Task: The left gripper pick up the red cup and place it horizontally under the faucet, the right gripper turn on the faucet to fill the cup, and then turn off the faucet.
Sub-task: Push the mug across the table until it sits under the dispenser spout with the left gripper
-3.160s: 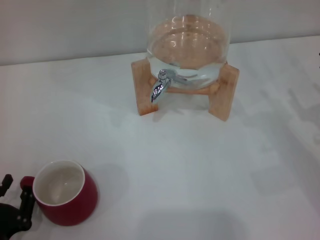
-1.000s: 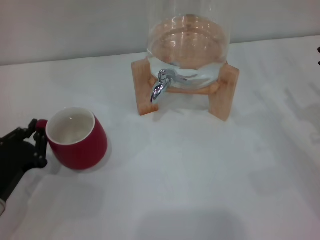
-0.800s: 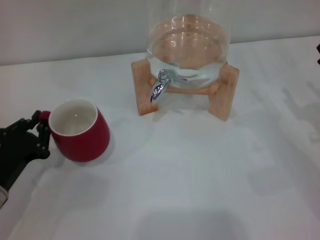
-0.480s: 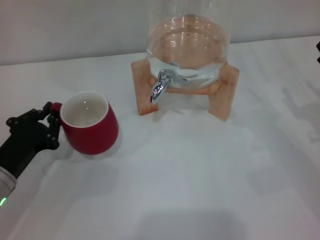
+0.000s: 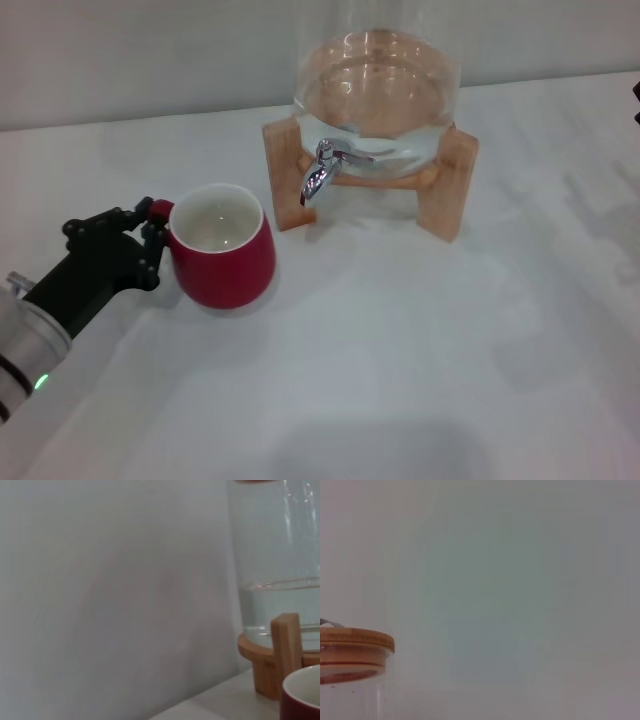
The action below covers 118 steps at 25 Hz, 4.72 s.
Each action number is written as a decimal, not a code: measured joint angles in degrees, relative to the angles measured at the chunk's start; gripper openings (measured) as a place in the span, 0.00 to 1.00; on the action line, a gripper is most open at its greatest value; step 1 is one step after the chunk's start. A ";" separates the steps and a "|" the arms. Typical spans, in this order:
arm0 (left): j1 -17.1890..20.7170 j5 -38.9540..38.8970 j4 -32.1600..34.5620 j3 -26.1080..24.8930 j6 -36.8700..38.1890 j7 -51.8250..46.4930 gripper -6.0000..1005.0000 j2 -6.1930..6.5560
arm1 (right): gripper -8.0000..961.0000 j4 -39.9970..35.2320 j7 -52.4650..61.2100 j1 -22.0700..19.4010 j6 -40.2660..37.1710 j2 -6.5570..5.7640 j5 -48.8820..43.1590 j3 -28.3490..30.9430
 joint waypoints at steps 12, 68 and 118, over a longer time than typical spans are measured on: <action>-3.38 3.89 2.29 0.01 -6.31 -0.48 0.12 -0.12 | 0.82 0.00 0.00 0.08 -0.32 -0.09 0.00 -0.09; -6.53 9.73 5.03 0.10 -11.58 -1.80 0.12 -0.31 | 0.83 0.01 0.09 0.20 -2.15 -0.09 0.00 -0.70; -6.97 10.25 6.41 0.10 -17.41 -1.58 0.13 -0.48 | 0.83 0.00 0.65 0.00 -3.73 -0.09 0.00 -0.88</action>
